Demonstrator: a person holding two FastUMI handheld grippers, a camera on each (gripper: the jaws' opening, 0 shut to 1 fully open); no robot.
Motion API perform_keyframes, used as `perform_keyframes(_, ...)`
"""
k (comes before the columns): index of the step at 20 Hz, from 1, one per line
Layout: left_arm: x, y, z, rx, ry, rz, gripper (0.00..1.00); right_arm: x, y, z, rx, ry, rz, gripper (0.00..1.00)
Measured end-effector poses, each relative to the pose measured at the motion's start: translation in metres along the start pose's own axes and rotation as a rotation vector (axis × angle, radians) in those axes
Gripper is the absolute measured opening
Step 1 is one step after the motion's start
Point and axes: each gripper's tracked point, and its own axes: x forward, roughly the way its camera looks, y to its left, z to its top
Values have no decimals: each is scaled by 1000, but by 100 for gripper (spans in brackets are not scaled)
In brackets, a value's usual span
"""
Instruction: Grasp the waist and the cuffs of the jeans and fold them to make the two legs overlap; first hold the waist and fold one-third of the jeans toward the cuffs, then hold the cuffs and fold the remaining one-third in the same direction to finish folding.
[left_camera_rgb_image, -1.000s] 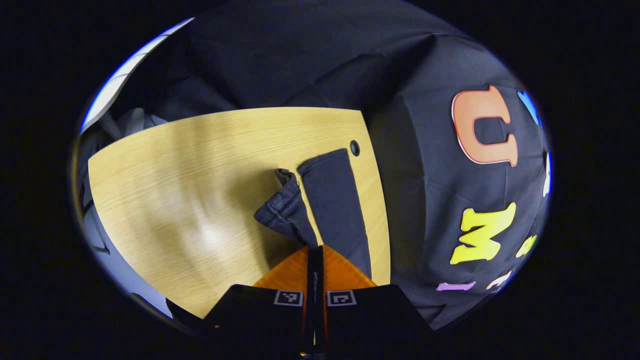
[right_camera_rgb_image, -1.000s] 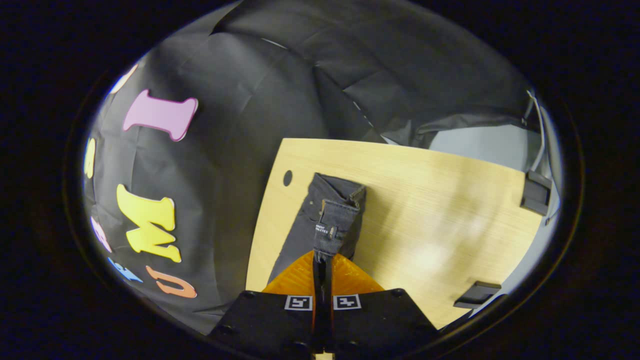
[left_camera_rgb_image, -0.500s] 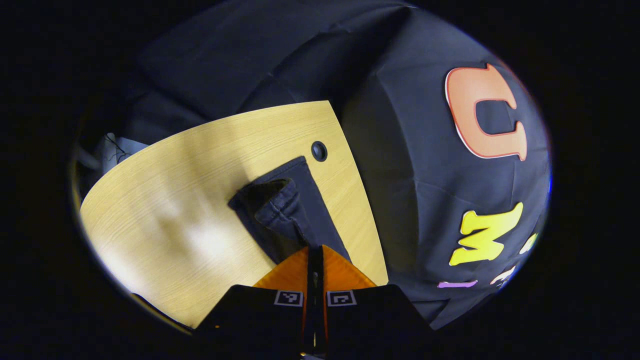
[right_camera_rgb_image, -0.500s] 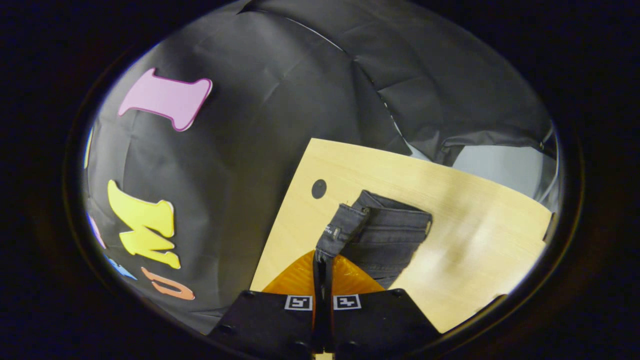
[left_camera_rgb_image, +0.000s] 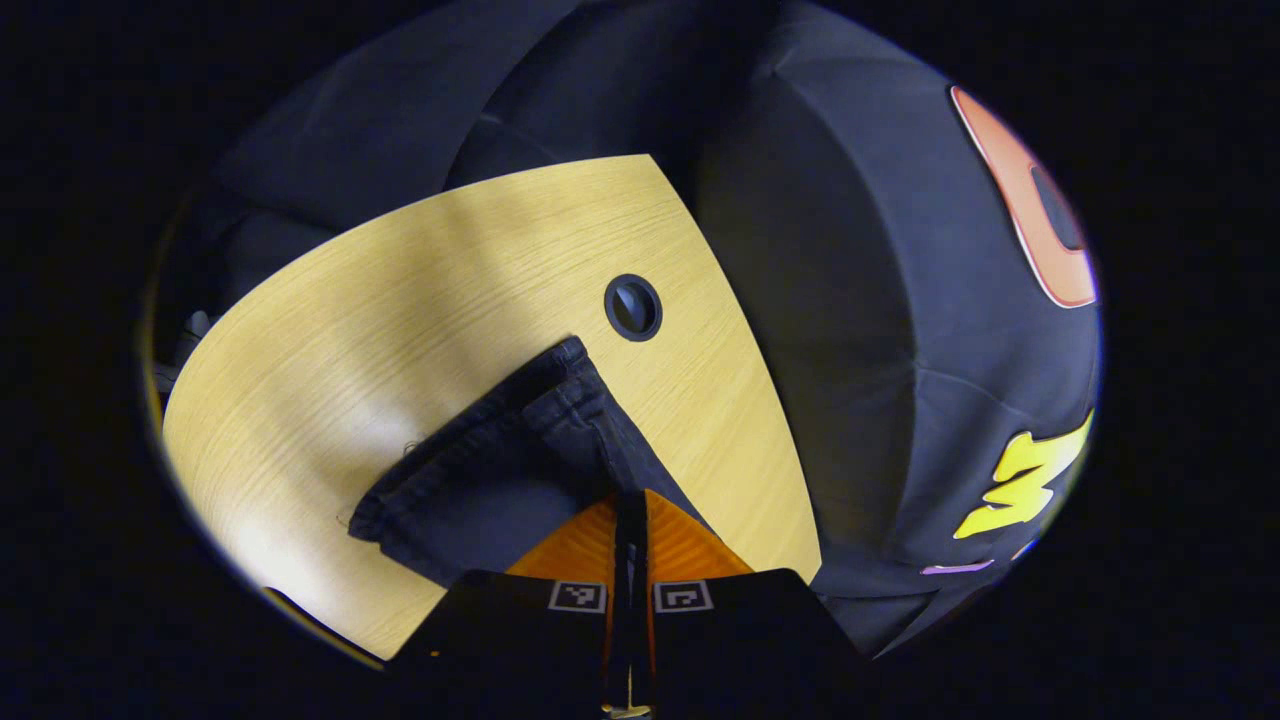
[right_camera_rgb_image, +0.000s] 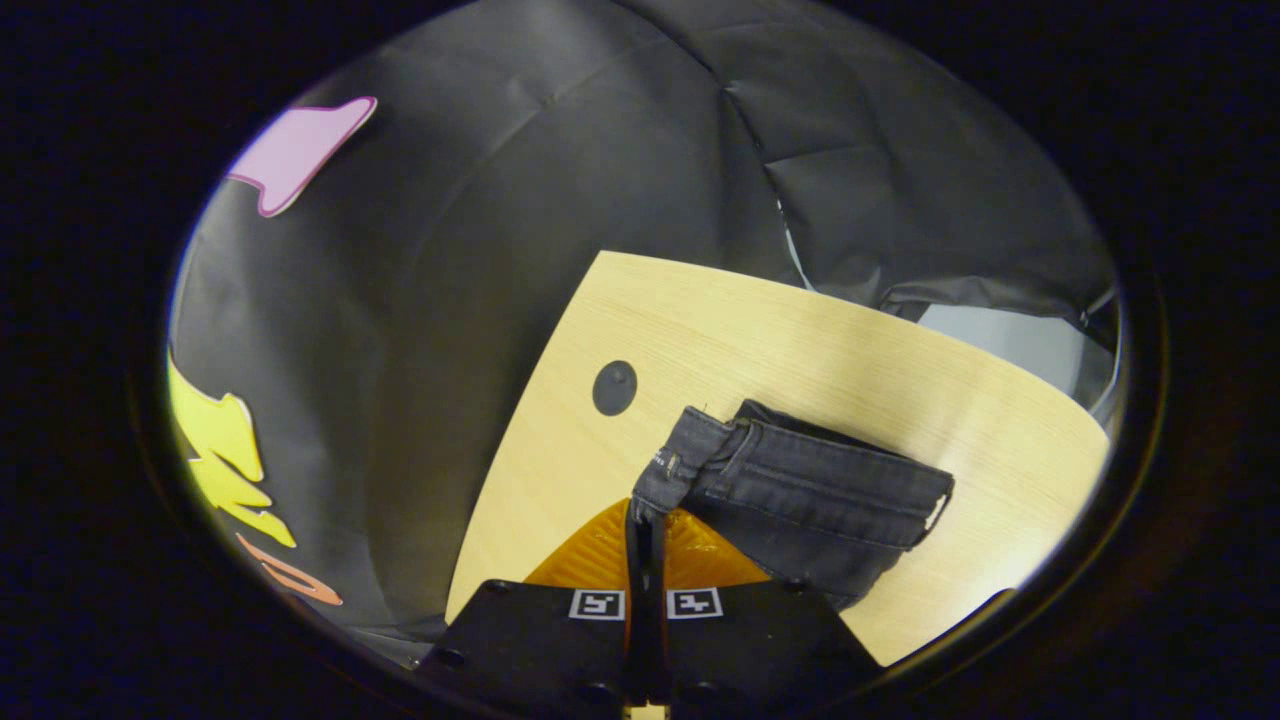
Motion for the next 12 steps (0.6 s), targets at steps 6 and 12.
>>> perform_keyframes(6, 8, 14, 3, -6, -3, 54, 18, 6, -2, -1, 29, -8, 4, 18)
perform_keyframes(12, -26, -5, 10, 109, -57, 69, 83, -26, 21, -1, -105, -58, 56, 80)
